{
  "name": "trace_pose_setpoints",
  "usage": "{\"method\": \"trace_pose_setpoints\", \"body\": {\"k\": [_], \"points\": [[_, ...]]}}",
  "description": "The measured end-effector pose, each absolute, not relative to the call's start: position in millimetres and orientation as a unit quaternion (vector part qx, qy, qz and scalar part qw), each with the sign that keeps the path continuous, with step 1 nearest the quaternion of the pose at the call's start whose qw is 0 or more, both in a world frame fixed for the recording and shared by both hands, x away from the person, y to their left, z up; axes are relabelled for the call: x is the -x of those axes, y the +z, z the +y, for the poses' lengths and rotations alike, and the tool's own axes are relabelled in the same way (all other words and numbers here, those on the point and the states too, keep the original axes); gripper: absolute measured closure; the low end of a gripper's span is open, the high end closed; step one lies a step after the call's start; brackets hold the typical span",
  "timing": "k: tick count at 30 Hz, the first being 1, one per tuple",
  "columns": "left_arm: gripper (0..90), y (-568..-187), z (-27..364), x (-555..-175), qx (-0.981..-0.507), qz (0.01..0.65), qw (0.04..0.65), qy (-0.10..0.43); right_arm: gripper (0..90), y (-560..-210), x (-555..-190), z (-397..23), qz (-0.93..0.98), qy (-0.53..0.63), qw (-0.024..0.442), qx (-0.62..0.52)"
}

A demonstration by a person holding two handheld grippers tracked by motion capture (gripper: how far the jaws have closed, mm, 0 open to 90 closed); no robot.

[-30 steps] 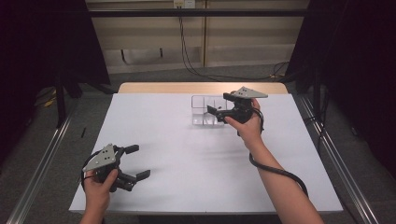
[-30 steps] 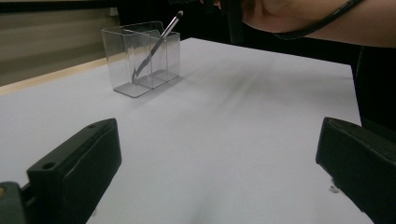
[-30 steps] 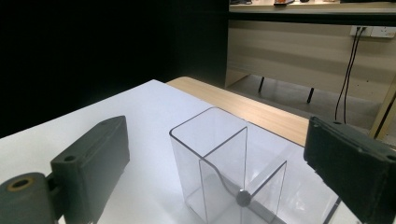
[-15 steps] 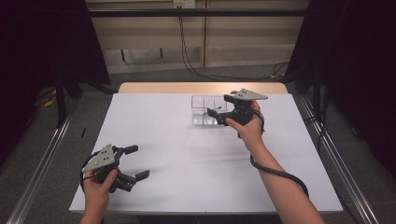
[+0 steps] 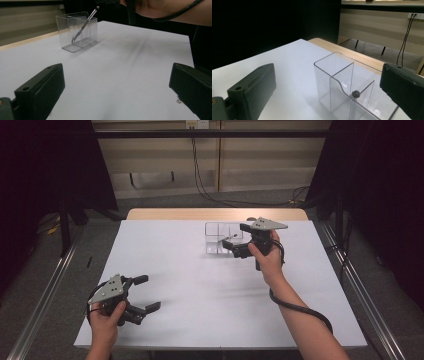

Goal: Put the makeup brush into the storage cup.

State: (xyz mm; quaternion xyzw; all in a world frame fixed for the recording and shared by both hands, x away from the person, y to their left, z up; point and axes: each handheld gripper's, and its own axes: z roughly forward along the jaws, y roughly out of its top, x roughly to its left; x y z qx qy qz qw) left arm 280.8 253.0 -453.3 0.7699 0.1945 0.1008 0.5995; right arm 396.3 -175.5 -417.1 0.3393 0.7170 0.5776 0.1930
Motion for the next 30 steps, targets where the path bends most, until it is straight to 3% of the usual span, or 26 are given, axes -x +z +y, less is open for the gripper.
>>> {"method": "trace_pose_setpoints", "body": {"k": [30], "points": [[0.2,-450.9,251.1,-280.4,-0.768,0.196,0.601,0.104,0.0,-414.8,-379.5,-181.2,0.719,0.580,0.197,-0.328]]}}
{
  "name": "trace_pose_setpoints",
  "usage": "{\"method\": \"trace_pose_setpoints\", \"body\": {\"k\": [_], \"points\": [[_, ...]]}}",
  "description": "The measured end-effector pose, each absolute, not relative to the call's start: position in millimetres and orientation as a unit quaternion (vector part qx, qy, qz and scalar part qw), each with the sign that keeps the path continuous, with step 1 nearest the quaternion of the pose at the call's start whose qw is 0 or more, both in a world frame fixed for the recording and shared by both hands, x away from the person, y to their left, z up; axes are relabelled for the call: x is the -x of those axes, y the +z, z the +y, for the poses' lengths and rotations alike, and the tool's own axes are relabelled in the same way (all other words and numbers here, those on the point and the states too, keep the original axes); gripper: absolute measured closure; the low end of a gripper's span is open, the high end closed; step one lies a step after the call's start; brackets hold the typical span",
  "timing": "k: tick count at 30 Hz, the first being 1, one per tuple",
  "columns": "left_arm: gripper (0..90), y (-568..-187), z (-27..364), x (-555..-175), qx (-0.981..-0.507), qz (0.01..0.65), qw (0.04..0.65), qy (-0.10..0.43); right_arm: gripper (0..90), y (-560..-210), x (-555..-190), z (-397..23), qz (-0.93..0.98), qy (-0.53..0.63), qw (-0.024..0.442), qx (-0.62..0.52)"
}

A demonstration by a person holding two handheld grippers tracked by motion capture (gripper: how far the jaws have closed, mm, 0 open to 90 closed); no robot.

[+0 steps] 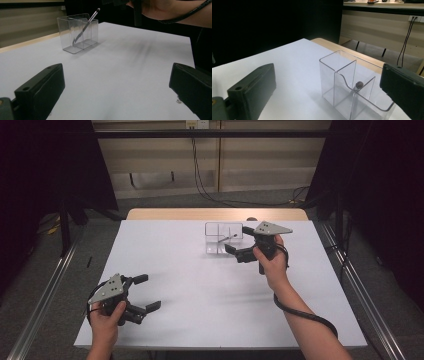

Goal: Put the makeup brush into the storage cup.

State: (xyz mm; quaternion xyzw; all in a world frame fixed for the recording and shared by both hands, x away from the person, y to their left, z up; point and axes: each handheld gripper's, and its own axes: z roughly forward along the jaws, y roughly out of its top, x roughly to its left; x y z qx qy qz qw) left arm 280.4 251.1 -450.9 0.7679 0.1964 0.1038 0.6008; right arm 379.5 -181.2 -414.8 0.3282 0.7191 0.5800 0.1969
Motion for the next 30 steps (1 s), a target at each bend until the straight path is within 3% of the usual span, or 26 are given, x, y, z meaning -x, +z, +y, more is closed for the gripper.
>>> {"method": "trace_pose_setpoints", "body": {"k": [30], "points": [[0.2,-451.4,249.0,-281.4,-0.770,0.196,0.598,0.105,0.0,-417.2,-358.6,-188.4,0.728,0.579,0.194,-0.312]]}}
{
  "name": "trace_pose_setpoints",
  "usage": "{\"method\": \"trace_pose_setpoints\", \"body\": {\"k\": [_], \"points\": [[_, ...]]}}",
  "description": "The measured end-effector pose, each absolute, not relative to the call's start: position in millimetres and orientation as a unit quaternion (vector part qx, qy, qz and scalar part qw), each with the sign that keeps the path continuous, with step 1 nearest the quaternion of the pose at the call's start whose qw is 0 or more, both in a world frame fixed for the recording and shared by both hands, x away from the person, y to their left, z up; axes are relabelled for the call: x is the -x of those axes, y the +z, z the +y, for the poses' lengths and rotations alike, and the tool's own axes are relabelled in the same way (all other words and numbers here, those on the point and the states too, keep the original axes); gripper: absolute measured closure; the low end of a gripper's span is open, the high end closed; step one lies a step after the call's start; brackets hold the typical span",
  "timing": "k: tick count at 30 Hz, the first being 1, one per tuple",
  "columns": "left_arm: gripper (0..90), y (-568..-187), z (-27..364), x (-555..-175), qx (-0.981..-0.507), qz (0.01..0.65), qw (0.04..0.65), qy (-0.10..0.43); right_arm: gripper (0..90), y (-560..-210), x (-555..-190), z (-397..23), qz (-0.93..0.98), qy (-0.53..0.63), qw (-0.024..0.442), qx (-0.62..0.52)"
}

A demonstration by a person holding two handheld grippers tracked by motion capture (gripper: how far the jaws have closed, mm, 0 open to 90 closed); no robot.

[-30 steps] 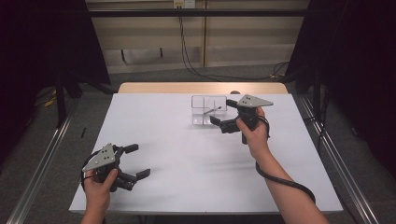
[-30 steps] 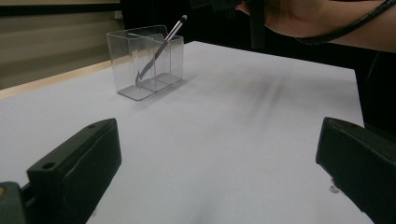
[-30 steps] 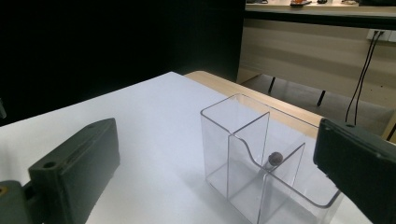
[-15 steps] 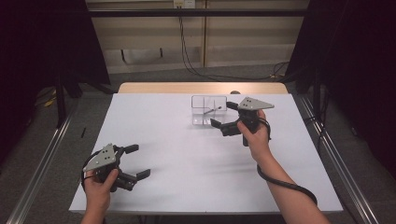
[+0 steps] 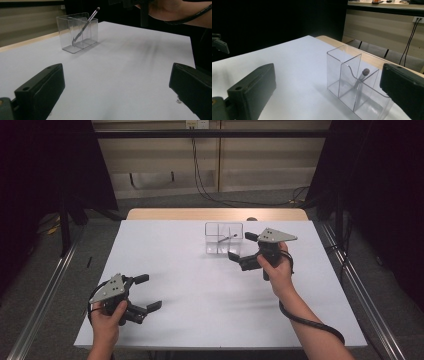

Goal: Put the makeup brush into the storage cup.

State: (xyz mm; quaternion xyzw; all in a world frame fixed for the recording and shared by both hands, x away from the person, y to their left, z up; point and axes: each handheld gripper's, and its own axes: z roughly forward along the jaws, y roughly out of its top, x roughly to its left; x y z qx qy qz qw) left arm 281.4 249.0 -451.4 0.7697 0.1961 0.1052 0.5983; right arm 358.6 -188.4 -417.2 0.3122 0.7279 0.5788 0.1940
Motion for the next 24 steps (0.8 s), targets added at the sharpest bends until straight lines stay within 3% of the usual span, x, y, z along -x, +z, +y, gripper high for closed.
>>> {"method": "trace_pose_setpoints", "body": {"k": [24], "points": [[0.2,-451.4,248.5,-282.4,-0.770,0.196,0.599,0.103,0.0,-419.2,-340.8,-210.4,0.725,0.583,0.198,-0.309]]}}
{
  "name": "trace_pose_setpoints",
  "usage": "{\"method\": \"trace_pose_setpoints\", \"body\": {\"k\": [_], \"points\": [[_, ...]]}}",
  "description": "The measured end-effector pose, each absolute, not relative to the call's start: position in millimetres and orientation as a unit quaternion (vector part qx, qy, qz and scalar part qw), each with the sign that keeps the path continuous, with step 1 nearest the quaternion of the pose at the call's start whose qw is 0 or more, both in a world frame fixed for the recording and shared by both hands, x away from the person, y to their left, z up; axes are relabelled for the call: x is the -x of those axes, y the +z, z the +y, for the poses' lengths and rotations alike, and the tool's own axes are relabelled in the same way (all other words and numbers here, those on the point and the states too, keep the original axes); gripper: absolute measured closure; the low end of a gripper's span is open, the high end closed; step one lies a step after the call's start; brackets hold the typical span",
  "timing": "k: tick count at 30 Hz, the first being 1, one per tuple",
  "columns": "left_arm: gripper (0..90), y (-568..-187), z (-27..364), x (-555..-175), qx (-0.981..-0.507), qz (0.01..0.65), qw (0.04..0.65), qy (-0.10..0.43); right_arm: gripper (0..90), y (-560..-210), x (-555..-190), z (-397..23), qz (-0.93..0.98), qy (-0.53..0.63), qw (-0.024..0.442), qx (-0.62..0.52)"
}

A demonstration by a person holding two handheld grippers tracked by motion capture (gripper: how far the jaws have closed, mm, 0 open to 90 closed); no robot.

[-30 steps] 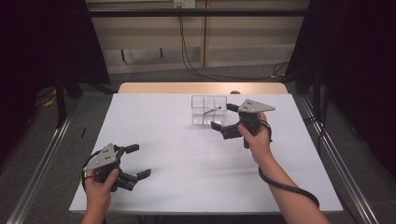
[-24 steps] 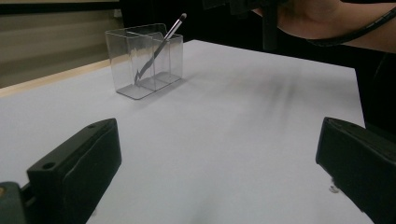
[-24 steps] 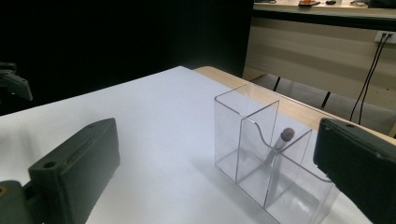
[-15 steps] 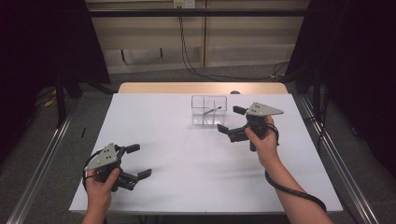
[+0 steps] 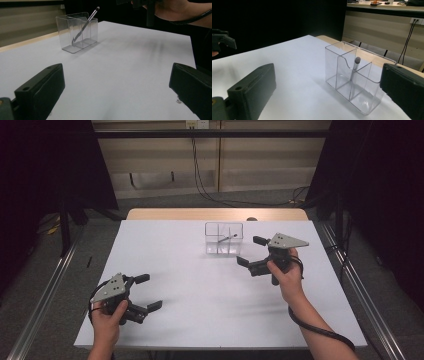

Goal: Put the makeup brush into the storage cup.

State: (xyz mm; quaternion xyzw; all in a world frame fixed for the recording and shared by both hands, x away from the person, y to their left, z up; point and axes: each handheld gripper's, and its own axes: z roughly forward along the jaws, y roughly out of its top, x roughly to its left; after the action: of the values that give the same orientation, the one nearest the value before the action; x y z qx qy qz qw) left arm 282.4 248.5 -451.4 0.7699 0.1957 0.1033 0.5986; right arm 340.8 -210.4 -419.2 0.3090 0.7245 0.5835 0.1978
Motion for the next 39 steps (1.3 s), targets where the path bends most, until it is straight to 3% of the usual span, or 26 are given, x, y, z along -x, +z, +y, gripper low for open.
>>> {"method": "trace_pose_setpoints", "body": {"k": [39], "points": [[0.2,-451.6,247.2,-283.3,-0.770,0.195,0.599,0.105,0.0,-426.9,-312.0,-235.6,0.729,0.582,0.202,-0.297]]}}
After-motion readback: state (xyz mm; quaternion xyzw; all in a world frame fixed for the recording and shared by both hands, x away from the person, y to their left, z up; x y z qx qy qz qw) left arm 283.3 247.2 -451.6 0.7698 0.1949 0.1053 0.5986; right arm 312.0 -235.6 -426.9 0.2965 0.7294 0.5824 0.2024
